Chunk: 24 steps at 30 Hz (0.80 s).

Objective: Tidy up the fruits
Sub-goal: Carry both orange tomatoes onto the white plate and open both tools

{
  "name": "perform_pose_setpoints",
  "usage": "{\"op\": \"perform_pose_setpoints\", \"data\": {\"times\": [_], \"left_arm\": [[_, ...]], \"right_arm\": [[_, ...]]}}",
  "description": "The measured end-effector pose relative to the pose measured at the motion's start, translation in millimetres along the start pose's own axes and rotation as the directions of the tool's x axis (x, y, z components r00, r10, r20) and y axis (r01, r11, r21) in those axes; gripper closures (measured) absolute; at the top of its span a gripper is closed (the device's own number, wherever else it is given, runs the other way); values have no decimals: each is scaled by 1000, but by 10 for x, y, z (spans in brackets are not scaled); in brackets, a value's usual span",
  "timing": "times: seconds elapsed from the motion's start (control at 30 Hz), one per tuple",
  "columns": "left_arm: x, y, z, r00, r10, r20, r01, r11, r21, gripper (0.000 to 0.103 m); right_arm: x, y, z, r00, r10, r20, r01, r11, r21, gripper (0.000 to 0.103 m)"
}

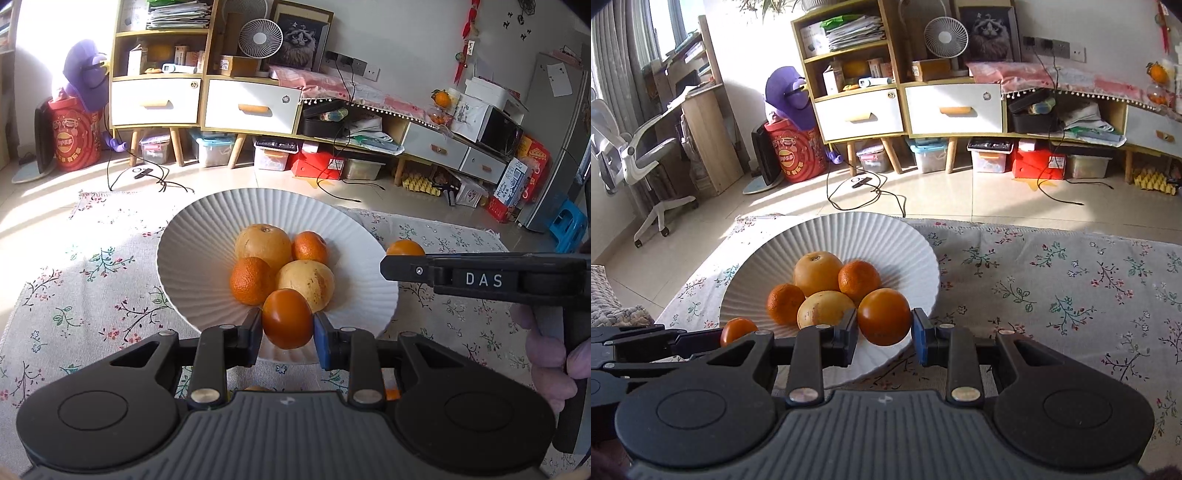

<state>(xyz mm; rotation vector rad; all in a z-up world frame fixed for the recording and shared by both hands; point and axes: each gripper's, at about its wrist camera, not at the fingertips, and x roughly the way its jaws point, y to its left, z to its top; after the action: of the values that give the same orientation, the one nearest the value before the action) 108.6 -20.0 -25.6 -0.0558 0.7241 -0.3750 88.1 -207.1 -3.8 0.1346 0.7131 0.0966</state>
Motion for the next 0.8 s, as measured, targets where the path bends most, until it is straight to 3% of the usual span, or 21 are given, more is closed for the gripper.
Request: {"op": "perform_pose_setpoints", "data": {"times": [0.8], "left_arm": [[143, -63, 35, 1000, 23, -17, -23, 999, 27, 89]], "right_arm": [[298, 38, 93, 999, 31, -44, -35, 994, -100, 75]]}}
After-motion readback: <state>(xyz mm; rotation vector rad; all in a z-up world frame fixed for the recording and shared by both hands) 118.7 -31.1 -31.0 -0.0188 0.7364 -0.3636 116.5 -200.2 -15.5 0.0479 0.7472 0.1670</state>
